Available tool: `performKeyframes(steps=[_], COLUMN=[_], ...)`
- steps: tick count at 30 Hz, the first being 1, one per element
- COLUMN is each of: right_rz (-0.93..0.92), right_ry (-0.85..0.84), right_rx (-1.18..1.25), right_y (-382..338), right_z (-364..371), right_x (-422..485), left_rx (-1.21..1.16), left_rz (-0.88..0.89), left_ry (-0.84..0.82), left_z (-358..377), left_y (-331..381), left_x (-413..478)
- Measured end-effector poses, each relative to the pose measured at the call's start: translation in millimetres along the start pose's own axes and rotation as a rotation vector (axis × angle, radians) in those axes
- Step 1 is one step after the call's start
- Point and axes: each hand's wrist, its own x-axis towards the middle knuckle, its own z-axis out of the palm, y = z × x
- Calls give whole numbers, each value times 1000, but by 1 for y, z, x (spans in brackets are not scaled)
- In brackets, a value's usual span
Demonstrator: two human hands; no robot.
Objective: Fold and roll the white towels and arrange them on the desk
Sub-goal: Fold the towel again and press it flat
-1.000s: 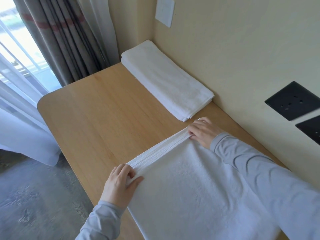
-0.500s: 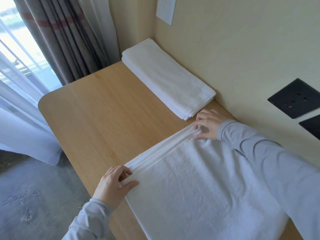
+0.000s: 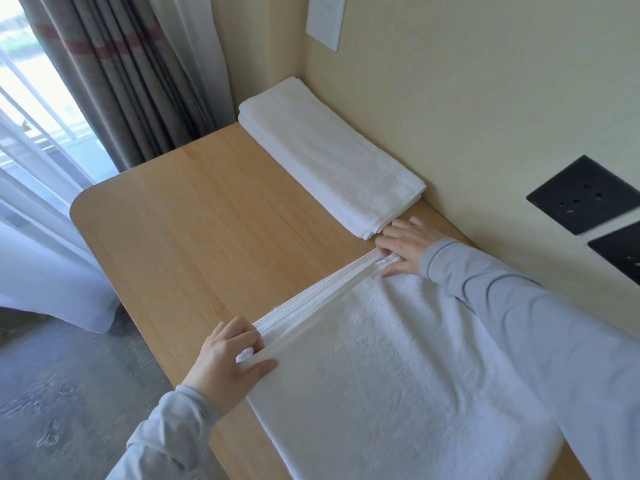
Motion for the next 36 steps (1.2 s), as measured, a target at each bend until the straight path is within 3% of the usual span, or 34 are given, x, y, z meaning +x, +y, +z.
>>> performKeyframes(steps=[7, 10, 22, 27, 34, 36], right_rz=[-26, -44, 173, 185, 323, 357], right_ry=[-67, -54, -50, 9, 28, 112], right_rx=[73, -20, 45, 76, 19, 59], right_y=[11, 14, 5, 1, -5, -11], right_z=[1, -5, -6, 1, 10, 12], right_x=[-8, -5, 10, 9, 11, 7], left_rx=[-84, -88, -120, -213, -195, -212], left_rz=[-13, -31, -199, -290, -268, -315], left_ry=[3, -8, 81, 144, 165, 189], left_z=[-6, -8, -5, 2, 0, 1], left_y=[-2, -4, -12, -15, -21, -15], left_x=[0, 1, 8, 13, 18, 16])
